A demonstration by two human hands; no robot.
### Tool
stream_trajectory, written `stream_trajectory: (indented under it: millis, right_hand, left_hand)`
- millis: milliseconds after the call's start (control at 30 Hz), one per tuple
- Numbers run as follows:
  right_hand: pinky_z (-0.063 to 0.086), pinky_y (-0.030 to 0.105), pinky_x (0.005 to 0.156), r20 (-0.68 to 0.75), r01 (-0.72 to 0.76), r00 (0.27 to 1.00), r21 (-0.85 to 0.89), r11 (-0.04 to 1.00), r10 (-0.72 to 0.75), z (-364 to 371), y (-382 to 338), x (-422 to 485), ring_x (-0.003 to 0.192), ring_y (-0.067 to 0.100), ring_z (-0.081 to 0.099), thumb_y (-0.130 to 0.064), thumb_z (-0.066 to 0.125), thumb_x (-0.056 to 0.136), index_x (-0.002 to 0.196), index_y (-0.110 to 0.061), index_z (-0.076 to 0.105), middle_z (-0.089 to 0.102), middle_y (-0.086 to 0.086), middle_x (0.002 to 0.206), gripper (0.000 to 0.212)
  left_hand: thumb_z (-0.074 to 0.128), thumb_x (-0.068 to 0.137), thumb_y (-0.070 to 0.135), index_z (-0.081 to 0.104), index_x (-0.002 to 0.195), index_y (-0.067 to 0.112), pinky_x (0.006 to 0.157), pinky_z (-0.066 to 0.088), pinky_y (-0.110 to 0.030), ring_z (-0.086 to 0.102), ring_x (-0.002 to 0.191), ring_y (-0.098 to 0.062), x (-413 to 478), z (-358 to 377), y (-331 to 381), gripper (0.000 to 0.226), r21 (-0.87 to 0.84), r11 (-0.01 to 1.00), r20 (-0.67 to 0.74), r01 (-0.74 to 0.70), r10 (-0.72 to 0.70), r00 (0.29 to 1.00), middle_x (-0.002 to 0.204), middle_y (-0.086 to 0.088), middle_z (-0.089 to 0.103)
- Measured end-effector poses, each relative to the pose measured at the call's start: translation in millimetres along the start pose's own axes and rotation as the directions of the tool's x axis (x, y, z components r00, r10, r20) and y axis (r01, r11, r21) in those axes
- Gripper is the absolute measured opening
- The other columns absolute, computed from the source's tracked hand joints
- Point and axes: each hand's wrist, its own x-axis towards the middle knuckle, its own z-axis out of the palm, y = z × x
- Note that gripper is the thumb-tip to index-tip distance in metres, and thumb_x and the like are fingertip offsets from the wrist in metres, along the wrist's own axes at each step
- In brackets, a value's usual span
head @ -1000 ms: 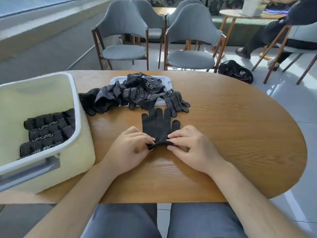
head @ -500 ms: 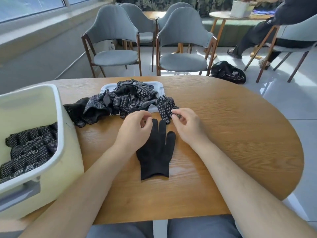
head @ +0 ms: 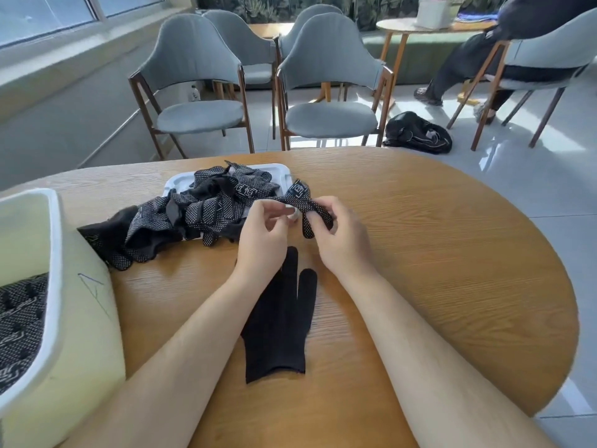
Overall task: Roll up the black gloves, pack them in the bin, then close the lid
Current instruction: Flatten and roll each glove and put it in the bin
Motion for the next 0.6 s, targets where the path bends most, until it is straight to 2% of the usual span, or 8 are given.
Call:
stream_trajectory:
  millis: [67,133,233,300,400,500,567,600]
  right_hand:
    - [0.049,0.028,0.08,-0.034,0.004,0.999,0.09,0.996,-0.001,-4,-4,-3,0.095,0.008,0.061,-0.035,0.06,0.102,0.121,-0.026,0.066,0.069,-0.013,0.108,0.022]
    - [0.052,0.026,0.078,-0.005,0.018,1.0,0.207,0.978,-0.017,-10,-13,-8,0.096,0.009,0.065,-0.032,0.055,0.105,0.119,-0.023,0.067,0.071,-0.012,0.105,0.02]
    - [0.047,0.024,0.069,0.083,-0.024,0.997,0.368,0.929,-0.007,-19,-23,-14,0.082,0.009,0.063,-0.025,0.053,0.107,0.106,-0.022,0.069,0.068,-0.014,0.088,0.016]
    - [0.043,0.02,0.071,0.137,-0.076,0.99,0.413,0.908,0.021,-25,-26,-16,0.077,0.005,0.058,-0.026,0.052,0.105,0.095,-0.024,0.068,0.063,-0.018,0.08,0.019]
    - [0.051,0.022,0.083,0.231,-0.176,0.97,0.473,0.864,0.072,-34,-34,-18,0.097,0.013,0.068,-0.024,0.049,0.107,0.108,-0.013,0.073,0.074,0.002,0.101,0.026]
    - [0.054,0.021,0.086,0.295,-0.24,0.951,0.535,0.81,0.086,-42,-46,-22,0.104,0.013,0.07,-0.014,0.047,0.108,0.116,-0.007,0.071,0.076,0.005,0.107,0.026]
    - [0.054,0.023,0.084,0.273,-0.195,0.96,0.518,0.833,0.055,-45,-51,-26,0.102,0.012,0.069,-0.01,0.052,0.104,0.12,-0.012,0.066,0.073,0.0,0.104,0.022]
    - [0.055,0.026,0.086,0.266,-0.169,0.964,0.515,0.84,0.031,-47,-52,-28,0.103,0.013,0.069,-0.009,0.055,0.101,0.125,-0.019,0.063,0.072,-0.004,0.105,0.028]
  left_hand:
    - [0.065,0.096,0.013,0.053,0.108,0.027,0.083,0.054,-0.028,0.069,0.095,-0.003,1,0,3,0.022,-0.047,0.999,0.01,-0.021,0.021,1.0,0.113,0.005,0.069]
    - [0.069,0.095,0.019,0.047,0.118,0.036,0.086,0.055,-0.028,0.068,0.106,-0.01,1,0,6,0.036,-0.102,0.993,0.034,-0.057,0.06,0.998,0.123,0.003,0.064]
    - [0.067,0.097,0.023,0.045,0.133,0.038,0.088,0.054,-0.027,0.064,0.114,-0.011,-1,-6,16,0.045,-0.137,0.983,0.066,-0.124,0.134,0.989,0.128,0.007,0.062]
    - [0.065,0.099,0.024,0.059,0.123,0.036,0.089,0.055,-0.032,0.066,0.106,-0.011,-2,-11,23,0.028,-0.094,0.976,0.068,-0.195,0.202,0.977,0.114,0.01,0.069]
    - [0.066,0.098,0.02,0.07,0.101,0.029,0.08,0.055,-0.031,0.066,0.087,-0.012,-7,-17,34,0.011,-0.038,0.963,0.085,-0.267,0.27,0.959,0.089,0.011,0.07]
    - [0.065,0.097,0.02,0.07,0.098,0.029,0.077,0.053,-0.027,0.063,0.082,-0.009,-13,-22,41,0.011,0.033,0.961,0.088,-0.273,0.27,0.959,0.085,0.014,0.067]
    - [0.065,0.097,0.02,0.07,0.098,0.029,0.077,0.05,-0.023,0.062,0.083,-0.007,-18,-24,45,0.01,0.076,0.962,0.065,-0.263,0.259,0.964,0.085,0.015,0.066]
    - [0.065,0.097,0.022,0.07,0.099,0.029,0.078,0.051,-0.024,0.062,0.085,-0.007,-20,-26,46,0.009,0.093,0.962,0.052,-0.257,0.253,0.966,0.086,0.015,0.067]
